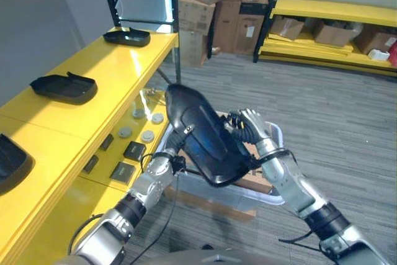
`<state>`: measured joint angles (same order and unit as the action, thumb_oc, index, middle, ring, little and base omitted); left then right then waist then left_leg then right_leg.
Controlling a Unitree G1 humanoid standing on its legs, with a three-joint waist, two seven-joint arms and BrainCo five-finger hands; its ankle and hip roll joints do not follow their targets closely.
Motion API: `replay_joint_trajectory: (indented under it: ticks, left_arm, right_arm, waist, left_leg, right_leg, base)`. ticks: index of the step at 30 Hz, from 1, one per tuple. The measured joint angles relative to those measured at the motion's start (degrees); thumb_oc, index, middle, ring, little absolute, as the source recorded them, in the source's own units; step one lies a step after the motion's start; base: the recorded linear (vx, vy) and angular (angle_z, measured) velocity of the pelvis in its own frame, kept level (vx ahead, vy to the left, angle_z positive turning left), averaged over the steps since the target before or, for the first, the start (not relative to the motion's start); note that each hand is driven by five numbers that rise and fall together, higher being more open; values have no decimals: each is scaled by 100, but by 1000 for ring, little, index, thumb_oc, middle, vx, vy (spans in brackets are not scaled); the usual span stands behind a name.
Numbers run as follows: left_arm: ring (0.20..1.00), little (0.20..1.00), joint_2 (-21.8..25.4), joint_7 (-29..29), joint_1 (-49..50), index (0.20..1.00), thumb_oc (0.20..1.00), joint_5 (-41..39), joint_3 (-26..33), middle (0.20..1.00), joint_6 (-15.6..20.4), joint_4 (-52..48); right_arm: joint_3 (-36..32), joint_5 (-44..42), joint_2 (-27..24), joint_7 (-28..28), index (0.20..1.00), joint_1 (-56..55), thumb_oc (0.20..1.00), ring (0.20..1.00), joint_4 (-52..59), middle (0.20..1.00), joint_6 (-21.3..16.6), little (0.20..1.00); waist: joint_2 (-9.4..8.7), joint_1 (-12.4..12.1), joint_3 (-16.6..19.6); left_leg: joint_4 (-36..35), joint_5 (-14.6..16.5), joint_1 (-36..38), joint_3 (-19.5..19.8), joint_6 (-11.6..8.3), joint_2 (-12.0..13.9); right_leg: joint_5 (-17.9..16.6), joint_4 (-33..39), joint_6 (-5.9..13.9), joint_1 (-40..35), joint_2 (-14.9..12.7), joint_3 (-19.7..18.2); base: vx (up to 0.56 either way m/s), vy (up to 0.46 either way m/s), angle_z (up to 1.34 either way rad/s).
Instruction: Move parts from the plastic box to the shelf.
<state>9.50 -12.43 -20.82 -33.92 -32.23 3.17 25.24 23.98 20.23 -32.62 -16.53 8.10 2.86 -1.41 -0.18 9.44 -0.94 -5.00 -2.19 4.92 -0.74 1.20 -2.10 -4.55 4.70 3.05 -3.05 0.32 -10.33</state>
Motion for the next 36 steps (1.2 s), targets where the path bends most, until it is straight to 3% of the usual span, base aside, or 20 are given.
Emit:
replay_joint_trajectory:
  ticks: [3,4,5,6,10,12,15,18,21,22,24,26,28,30,33,35,36]
  left_arm:
    - [200,200,55,-137,-1,200,200,240,12,200,5,7]
    - [200,200,68,-170,0,200,200,407,21,200,22,7]
    - [200,200,65,-174,0,200,200,504,21,200,30,7]
    - [200,200,64,-186,0,200,200,599,21,200,31,12]
    - [200,200,139,-190,46,200,200,603,170,200,121,-59]
    - [200,200,208,-236,58,200,200,628,594,200,127,-104]
    - [200,200,715,-224,311,200,200,904,847,200,225,-747]
    - [200,200,918,-223,398,200,200,1267,1097,200,312,-898]
    - [200,200,983,-182,782,200,200,1545,1453,200,471,-1283]
    - [200,200,962,-177,882,200,200,1554,1489,200,580,-1371]
    - [200,200,1021,-83,1080,200,200,1620,1667,200,636,-1700]
    - [200,200,1152,-31,1193,200,200,1668,1693,200,794,-1933]
    - [200,200,1320,135,1360,200,200,1777,1858,200,875,-2259]
    - [200,200,1450,180,1380,200,200,1835,1880,200,921,-2300]
    - [200,200,1439,324,1605,200,200,1848,2090,200,1007,-2688]
    - [200,200,1473,292,1612,200,200,1854,2114,200,1046,-2695]
    - [200,200,1472,289,1560,200,200,1867,2144,200,1041,-2722]
  right_arm:
    - [22,-522,107,7,200,-126,200,200,6,200,-11,200]
    - [12,-903,133,45,576,-275,576,576,13,576,-93,576]
    - [5,-1147,155,75,881,-393,881,881,13,881,-131,881]
    - [4,-1428,186,111,1000,-466,1000,1000,12,1000,-192,1000]
    - [-186,-2503,428,380,1000,-702,1000,1000,15,1000,-658,1000]
    - [-301,-2872,648,631,1000,-1083,1000,1000,35,1000,-1079,1000]
    - [-1177,-3002,836,565,1000,-1613,1000,1000,-131,1000,-1230,1000]
    - [-1894,-2998,892,352,1000,-1655,1000,1000,-936,1000,-1249,1000]
    - [-2811,-3238,1348,121,1000,-1645,1000,1000,-2684,1000,-1508,1000]
    - [-2925,-3436,1425,44,1000,-1667,1000,1000,-3114,1000,-1393,1000]
    - [-2809,-3997,1416,152,1000,-1631,1000,1000,-4666,1000,-1369,1000]
    - [-2534,-4279,1425,334,1000,-1862,1000,1000,-5023,1000,-1227,1000]
    - [-1932,-4287,1427,647,1000,-1771,1000,1000,-5797,1000,-1077,1000]
    - [-1786,-4224,1471,854,1000,-1805,1000,1000,-5785,1000,-982,1000]
    - [-1516,-3858,1636,960,1000,-1301,1000,1000,-6893,1000,-894,1000]
    - [-1522,-3742,1685,1022,1000,-1094,1000,1000,-7217,1000,-783,1000]
    - [-1538,-3642,1706,1011,1000,-915,1000,1000,-7582,1000,-780,1000]
  waist:
    - [9,48,-84]
    - [7,52,-131]
    - [13,48,-147]
    - [26,47,-175]
    - [57,89,-223]
    - [73,138,-272]
    - [80,120,-320]
    - [59,98,-336]
    - [13,74,-379]
    - [11,27,-403]
    - [-27,-109,-494]
    - [-50,-188,-568]
    - [-104,-230,-646]
    - [-123,-311,-703]
    - [-148,-394,-855]
    - [-15,-732,-1005]
    - [27,-816,-1066]
  left_leg:
    - [0,-1,1,-10,0,0]
    - [0,-2,-5,-11,-3,1]
    - [0,-2,-10,-7,-3,2]
    - [0,2,-11,-6,-9,2]
    - [0,-5,-84,-1,-18,4]
    - [1,-10,-84,0,-21,9]
    - [-1,-3,-87,33,-28,8]
    - [-1,2,-68,40,-34,7]
    - [-1,31,-80,80,-83,18]
    - [0,41,-82,85,-103,18]
    - [1,34,-96,150,-115,26]
    - [-1,38,-194,231,-140,32]
    - [0,22,-217,297,-169,45]
    - [0,-7,-231,383,-182,50]
    - [174,-156,-440,719,-283,11]
    - [163,-256,-518,829,-289,32]
    - [189,-320,-716,1053,-607,-26]
  right_leg:
    - [-1,0,0,1,0,-8]
    - [0,0,0,9,0,-8]
    - [0,0,0,13,0,-5]
    - [0,1,0,13,0,-3]
    - [-1,0,-2,84,3,5]
    - [-4,0,-6,81,5,11]
    - [2,0,-8,71,4,31]
    - [4,0,-5,50,1,38]
    - [17,0,-21,49,13,81]
    - [26,-1,-34,41,13,113]
    - [29,-2,-41,41,21,155]
    - [30,-2,-42,58,32,196]
    - [28,-2,-66,61,44,284]
    - [33,-3,-79,34,53,347]
    - [37,-3,-157,89,22,705]
    - [36,-10,-157,85,71,885]
    - [32,-14,-190,124,49,1156]
  base:
    - [-38,-35,-1]
    - [-30,-30,1]
    - [-39,-36,1]
    - [-31,-20,-1]
    - [-9,-7,0]
    - [-5,-19,0]
    - [4,-28,4]
    - [-3,-16,1]
    - [-15,-49,6]
    - [-21,-53,14]
    - [-47,-85,11]
    - [-55,-105,13]
    - [-48,-90,21]
    - [-122,-174,23]
    - [-108,-109,61]
    - [-196,-114,64]
    - [-81,-34,112]
